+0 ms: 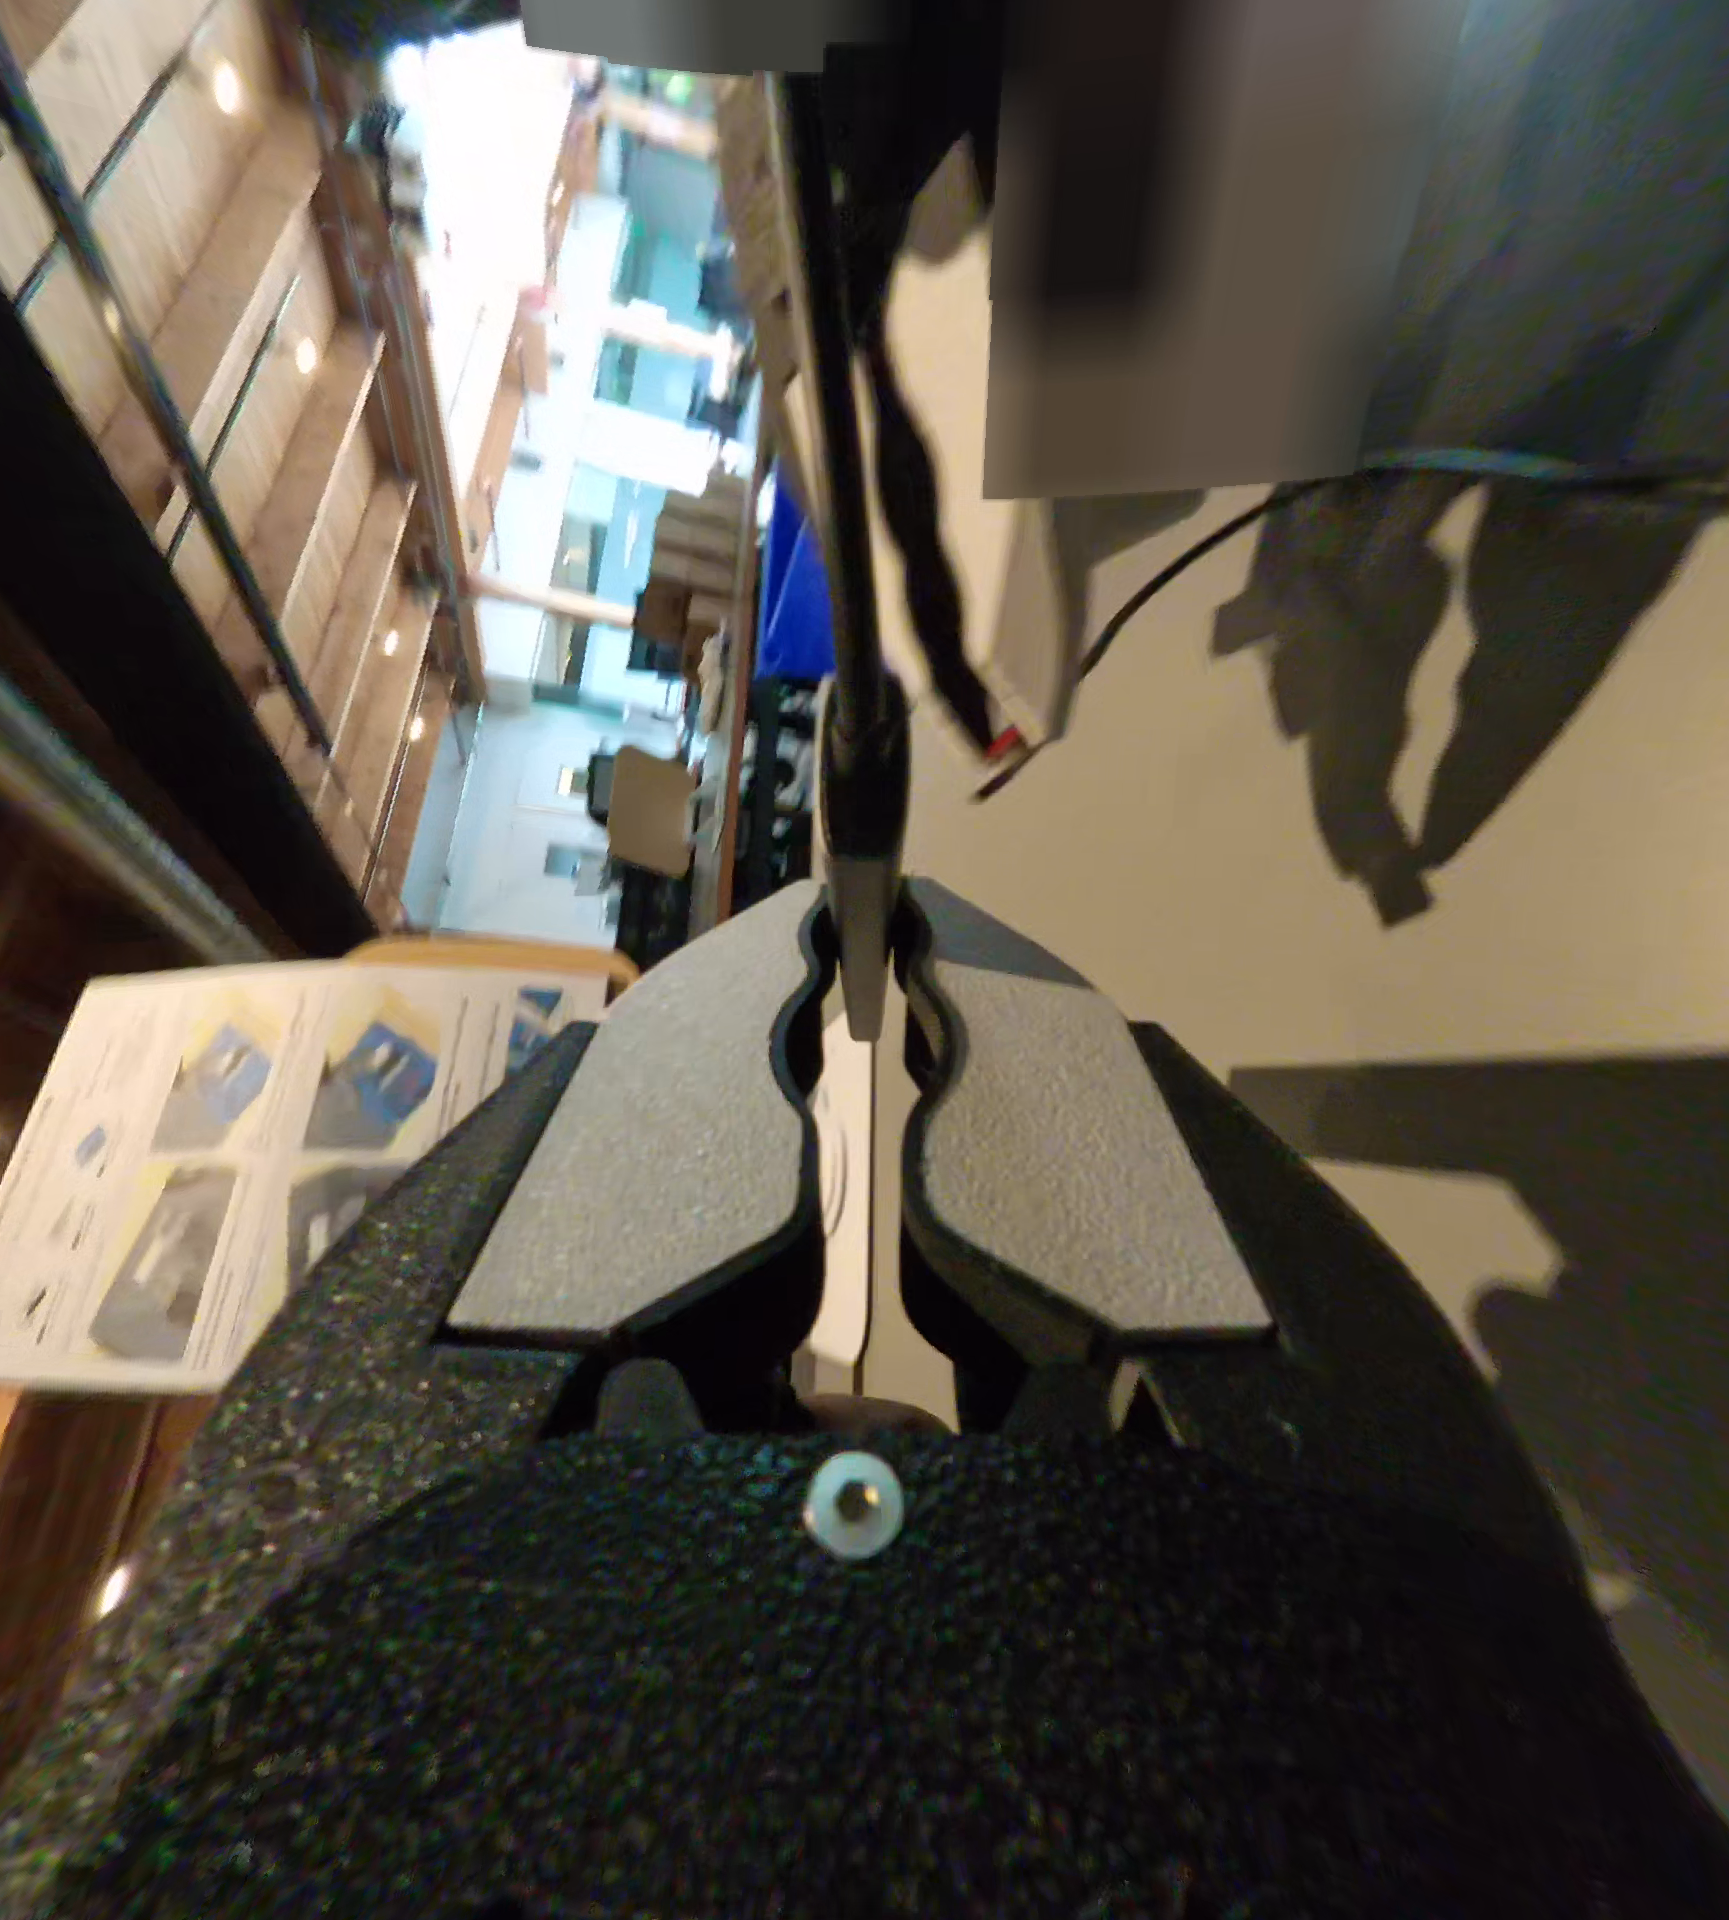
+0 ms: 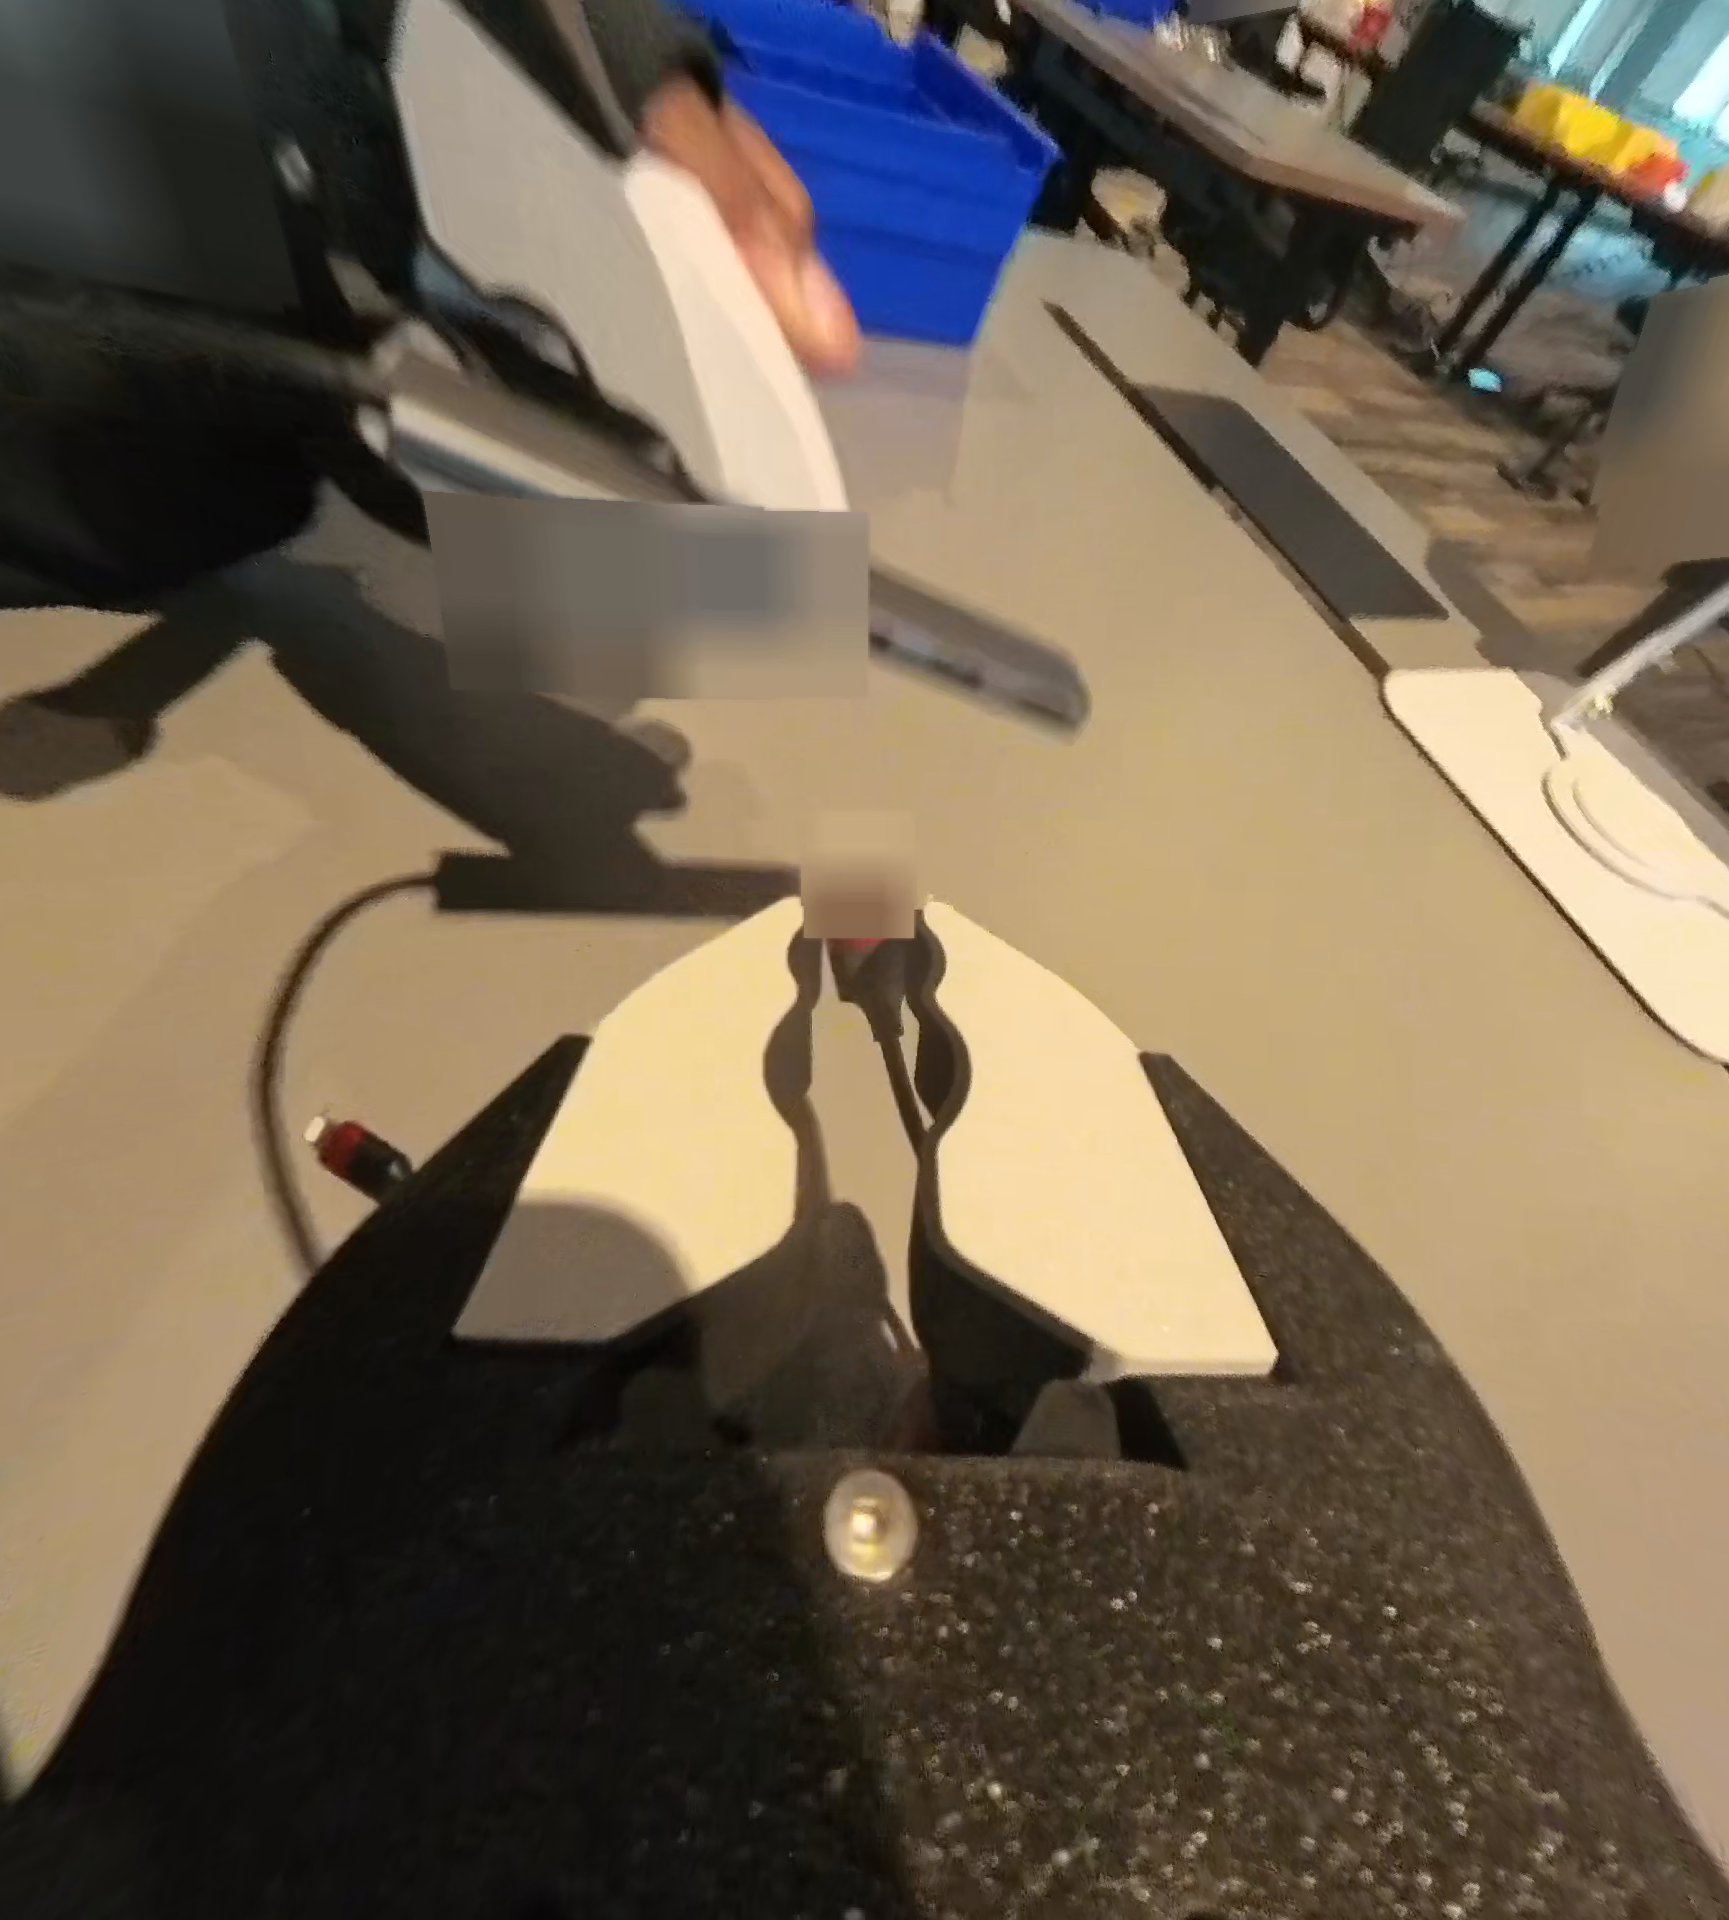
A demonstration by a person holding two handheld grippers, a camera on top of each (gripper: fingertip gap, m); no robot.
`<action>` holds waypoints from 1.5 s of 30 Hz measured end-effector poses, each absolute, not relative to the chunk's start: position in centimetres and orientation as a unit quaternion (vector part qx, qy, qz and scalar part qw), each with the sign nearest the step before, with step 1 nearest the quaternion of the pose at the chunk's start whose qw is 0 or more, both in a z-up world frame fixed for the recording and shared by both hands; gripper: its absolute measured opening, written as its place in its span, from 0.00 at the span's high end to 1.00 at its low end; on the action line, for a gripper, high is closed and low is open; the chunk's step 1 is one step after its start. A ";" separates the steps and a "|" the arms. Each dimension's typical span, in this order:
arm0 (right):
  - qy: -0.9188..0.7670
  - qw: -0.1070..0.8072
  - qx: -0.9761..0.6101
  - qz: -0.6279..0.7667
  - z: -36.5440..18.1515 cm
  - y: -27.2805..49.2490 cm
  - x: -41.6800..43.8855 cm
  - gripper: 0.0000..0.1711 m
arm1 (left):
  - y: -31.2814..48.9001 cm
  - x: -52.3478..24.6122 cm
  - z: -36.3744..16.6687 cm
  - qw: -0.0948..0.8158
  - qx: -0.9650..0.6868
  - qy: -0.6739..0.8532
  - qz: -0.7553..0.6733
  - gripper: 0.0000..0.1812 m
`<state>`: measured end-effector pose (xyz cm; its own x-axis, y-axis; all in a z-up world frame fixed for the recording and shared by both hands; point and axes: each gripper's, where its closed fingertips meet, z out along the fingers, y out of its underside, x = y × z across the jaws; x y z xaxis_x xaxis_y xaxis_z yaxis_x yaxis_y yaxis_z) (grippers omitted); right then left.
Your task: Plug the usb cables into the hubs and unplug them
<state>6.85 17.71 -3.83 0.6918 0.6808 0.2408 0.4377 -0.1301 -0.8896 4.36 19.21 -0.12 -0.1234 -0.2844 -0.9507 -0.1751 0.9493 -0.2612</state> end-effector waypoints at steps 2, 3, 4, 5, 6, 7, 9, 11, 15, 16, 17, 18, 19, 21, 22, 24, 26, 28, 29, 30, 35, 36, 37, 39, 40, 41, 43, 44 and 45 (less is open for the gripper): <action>-0.358 0.514 -0.775 0.084 -5.2 18.4 8.3 0.91 | 21.5 4.1 0.1 0.649 -0.193 0.736 -0.015 0.95; -0.351 0.494 -0.792 0.072 -6.1 18.6 8.9 0.91 | 22.6 3.8 -0.1 0.645 -0.209 0.735 -0.002 0.95; -0.347 0.473 -0.808 0.064 -7.0 18.7 9.4 0.92 | 23.6 3.6 -0.5 0.637 -0.224 0.737 0.009 0.95; -0.339 0.454 -0.822 0.058 -7.9 18.8 9.9 0.92 | 24.5 3.3 -1.1 0.627 -0.237 0.741 0.020 0.95; -0.336 0.434 -0.834 0.062 -8.7 18.6 10.1 0.91 | 25.2 3.1 -1.6 0.618 -0.245 0.747 0.028 0.95; -0.334 0.413 -0.845 0.068 -9.5 18.4 10.3 0.91 | 25.7 2.9 -2.1 0.610 -0.249 0.751 0.033 0.95; -0.335 0.378 -0.861 0.066 -10.9 18.1 10.6 0.91 | 26.2 2.7 -2.7 0.601 -0.256 0.757 0.031 0.95; -0.341 0.350 -0.871 0.060 -12.0 17.7 10.8 0.91 | 26.3 2.6 -2.8 0.597 -0.258 0.759 0.026 0.95; -0.349 0.339 -0.872 0.056 -12.5 17.5 10.7 0.91 | 25.6 2.8 -2.7 0.598 -0.246 0.762 0.016 0.95; -0.350 0.340 -0.871 0.055 -12.5 17.6 10.7 0.91 | 25.5 2.9 -2.6 0.600 -0.244 0.762 0.014 0.95; -0.352 0.343 -0.869 0.053 -12.5 17.6 10.8 0.91 | 25.4 2.9 -2.6 0.602 -0.242 0.761 0.014 0.95; -0.354 0.344 -0.868 0.051 -12.5 17.6 10.8 0.91 | 25.4 3.0 -2.5 0.605 -0.241 0.759 0.014 0.95; -0.354 0.343 -0.868 0.053 -12.5 17.6 10.9 0.91 | 25.4 2.9 -2.3 0.607 -0.240 0.757 0.015 0.95; -0.355 0.346 -0.866 0.066 -12.2 17.4 10.8 0.86 | 25.6 2.9 -1.9 0.616 -0.238 0.751 0.017 0.95; -0.355 0.349 -0.864 0.075 -11.9 17.3 10.8 0.83 | 25.6 2.8 -1.6 0.622 -0.237 0.746 0.018 0.95; -0.356 0.356 -0.858 0.100 -11.0 16.8 10.8 0.78 | 25.7 2.7 -0.8 0.638 -0.233 0.733 0.023 0.95; -0.352 0.369 -0.851 0.128 -9.9 16.4 11.0 0.76 | 25.8 2.6 0.3 0.661 -0.227 0.715 0.027 0.95; -0.336 0.393 -0.842 0.154 -8.3 16.4 11.5 0.74 | 25.7 2.4 1.5 0.684 -0.218 0.695 0.032 0.95; -0.322 0.411 -0.836 0.169 -7.3 16.5 11.8 0.74 | 25.5 2.3 2.1 0.696 -0.212 0.685 0.031 0.95; -0.303 0.431 -0.830 0.186 -6.3 16.7 12.2 0.74 | 25.2 2.2 2.7 0.708 -0.203 0.675 0.027 0.95; -0.185 0.494 -0.790 0.312 -2.3 17.7 12.8 0.78 | 22.0 2.4 5.4 0.762 -0.154 0.629 -0.014 0.95; -0.168 0.494 -0.780 0.345 -1.8 17.8 12.4 0.78 | 21.2 2.6 5.6 0.767 -0.143 0.626 -0.018 0.95; -0.154 0.493 -0.767 0.381 -1.3 17.8 11.9 0.77 | 20.4 3.0 5.5 0.769 -0.132 0.625 -0.021 0.95; -0.124 0.489 -0.737 0.450 -0.3 17.8 10.9 0.79 | 19.0 3.7 5.1 0.771 -0.107 0.627 -0.017 0.95; -0.110 0.486 -0.721 0.482 0.2 17.8 10.4 0.81 | 18.3 4.1 4.8 0.770 -0.095 0.630 -0.013 0.95; -0.099 0.479 -0.709 0.508 0.5 17.8 10.0 0.82 | 17.7 4.5 4.5 0.769 -0.082 0.634 -0.007 0.95; -0.086 0.464 -0.697 0.540 0.6 17.7 9.3 0.82 | 16.6 5.0 3.9 0.765 -0.056 0.642 0.013 0.95; -0.083 0.456 -0.693 0.552 0.6 17.7 8.9 0.81 | 16.2 5.2 3.6 0.763 -0.044 0.645 0.025 0.95; -0.081 0.448 -0.688 0.565 0.6 17.6 8.6 0.81 | 15.9 5.4 3.4 0.760 -0.034 0.648 0.035 0.95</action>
